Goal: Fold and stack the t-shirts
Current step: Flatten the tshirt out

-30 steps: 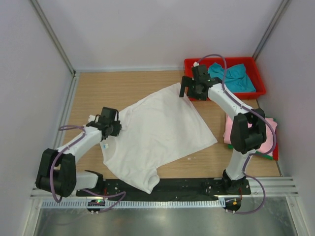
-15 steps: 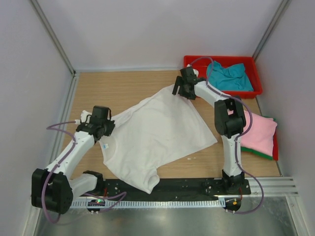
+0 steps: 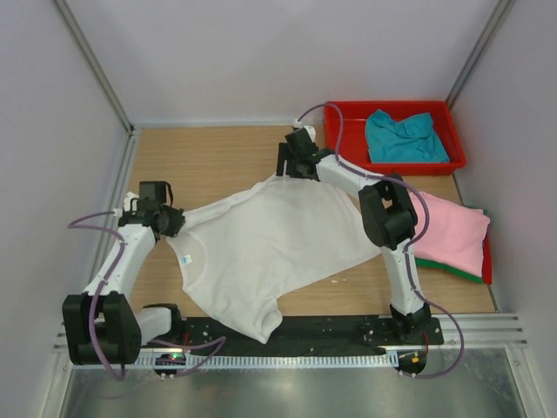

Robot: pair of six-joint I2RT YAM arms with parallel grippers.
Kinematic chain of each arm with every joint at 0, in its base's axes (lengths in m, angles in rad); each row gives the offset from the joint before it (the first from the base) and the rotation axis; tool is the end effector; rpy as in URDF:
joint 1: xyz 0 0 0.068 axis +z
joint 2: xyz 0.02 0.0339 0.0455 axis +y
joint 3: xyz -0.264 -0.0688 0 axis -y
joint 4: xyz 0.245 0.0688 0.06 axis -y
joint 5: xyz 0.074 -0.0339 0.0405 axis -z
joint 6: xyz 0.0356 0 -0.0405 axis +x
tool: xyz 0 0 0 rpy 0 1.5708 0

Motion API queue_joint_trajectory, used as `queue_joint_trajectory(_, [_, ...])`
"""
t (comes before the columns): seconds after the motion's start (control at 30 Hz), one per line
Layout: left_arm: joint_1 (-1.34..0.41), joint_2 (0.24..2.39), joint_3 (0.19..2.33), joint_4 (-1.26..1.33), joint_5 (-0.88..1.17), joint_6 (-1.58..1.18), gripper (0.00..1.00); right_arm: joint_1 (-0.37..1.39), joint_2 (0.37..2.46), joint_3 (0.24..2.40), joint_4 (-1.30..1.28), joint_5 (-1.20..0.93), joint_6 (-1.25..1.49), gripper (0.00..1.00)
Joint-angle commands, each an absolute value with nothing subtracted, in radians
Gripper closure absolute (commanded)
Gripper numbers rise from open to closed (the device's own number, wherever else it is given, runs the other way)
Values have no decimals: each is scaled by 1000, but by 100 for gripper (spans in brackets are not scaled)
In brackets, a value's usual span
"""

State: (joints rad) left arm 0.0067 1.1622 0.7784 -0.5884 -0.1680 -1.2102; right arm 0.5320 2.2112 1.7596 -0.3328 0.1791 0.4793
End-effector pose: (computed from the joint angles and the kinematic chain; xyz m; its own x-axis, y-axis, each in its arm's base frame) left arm 0.2262 0.0075 0.2295 -0.1971 -0.9239 -0.3281 -0.8086 0.3425 -0.4785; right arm 0.4354 0.2489 0.1952 -0.7202 0.1026 -0.6861 -0.0657 0.9745 0.2148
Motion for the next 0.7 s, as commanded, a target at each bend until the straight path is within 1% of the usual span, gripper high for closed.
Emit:
queue_joint_trajectory(0.0, [84, 1201, 847, -560, -124, -1109, 100, 509, 2198, 1715, -304, 244, 465, 21])
queue_joint_trajectory(0.1, [130, 1262, 877, -517, -103, -1082, 100, 509, 2171, 1657, -310, 242, 465, 21])
queue_joint_trajectory(0.23, [149, 1365, 949, -454, -104, -1043, 100, 509, 2119, 1542, -321, 242, 494, 22])
queue_joint_trajectory(0.37, [150, 1530, 1070, -437, -74, -1042, 100, 532, 2054, 1428, -313, 222, 520, 24])
queue_joint_trajectory(0.43, [150, 1580, 1136, -405, -66, -1034, 100, 548, 2016, 1375, -311, 224, 526, 24])
queue_joint_trajectory(0.53, [152, 1684, 1244, -403, -98, -994, 100, 574, 1987, 1342, -308, 235, 537, 24])
queue_joint_trajectory(0.67, [153, 1814, 1385, -408, -109, -962, 100, 580, 1980, 1377, -322, 227, 581, 24])
